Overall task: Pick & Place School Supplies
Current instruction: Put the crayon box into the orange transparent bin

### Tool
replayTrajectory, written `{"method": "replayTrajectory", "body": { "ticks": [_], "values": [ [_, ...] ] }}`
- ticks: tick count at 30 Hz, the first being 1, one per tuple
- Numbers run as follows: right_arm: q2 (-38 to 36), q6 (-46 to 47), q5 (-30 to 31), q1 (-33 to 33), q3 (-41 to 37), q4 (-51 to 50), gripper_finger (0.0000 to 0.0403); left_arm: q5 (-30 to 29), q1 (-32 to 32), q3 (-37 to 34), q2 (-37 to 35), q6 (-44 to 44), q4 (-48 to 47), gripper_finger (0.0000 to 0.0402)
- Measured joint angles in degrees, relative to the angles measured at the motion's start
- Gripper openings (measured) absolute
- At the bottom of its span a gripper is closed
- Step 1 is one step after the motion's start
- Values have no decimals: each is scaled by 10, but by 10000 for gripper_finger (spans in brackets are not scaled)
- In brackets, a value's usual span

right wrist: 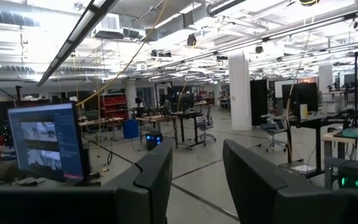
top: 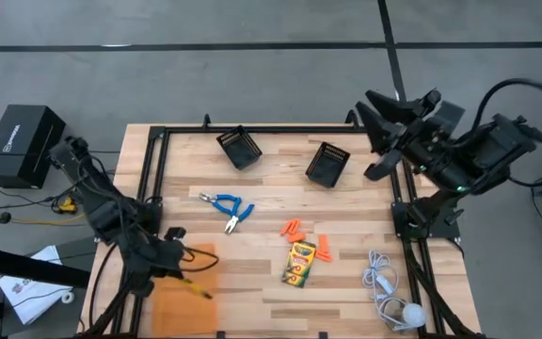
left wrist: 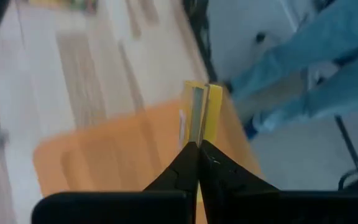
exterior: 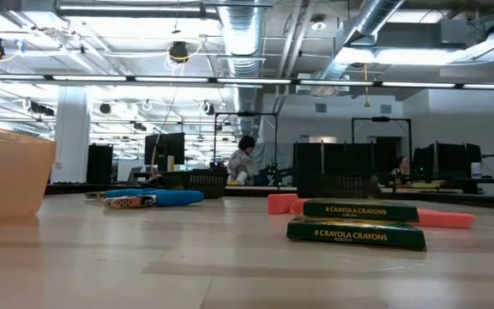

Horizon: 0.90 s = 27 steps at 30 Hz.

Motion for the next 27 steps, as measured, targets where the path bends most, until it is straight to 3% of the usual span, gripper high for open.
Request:
{"method": "replayTrajectory", "body": {
  "ticks": [8, 13, 27],
  "values": [
    [34, 22, 0, 0, 0, 3, 134, 22, -35, -51, -3, -62, -42, 0],
    [43, 21, 0, 0, 0, 20, 134, 83, -36, -92, -3, -105, -21, 13],
    [43, -7, 13, 1, 0, 8, 137, 57, 1, -106, -11, -127, 42, 133]
  ]
}}
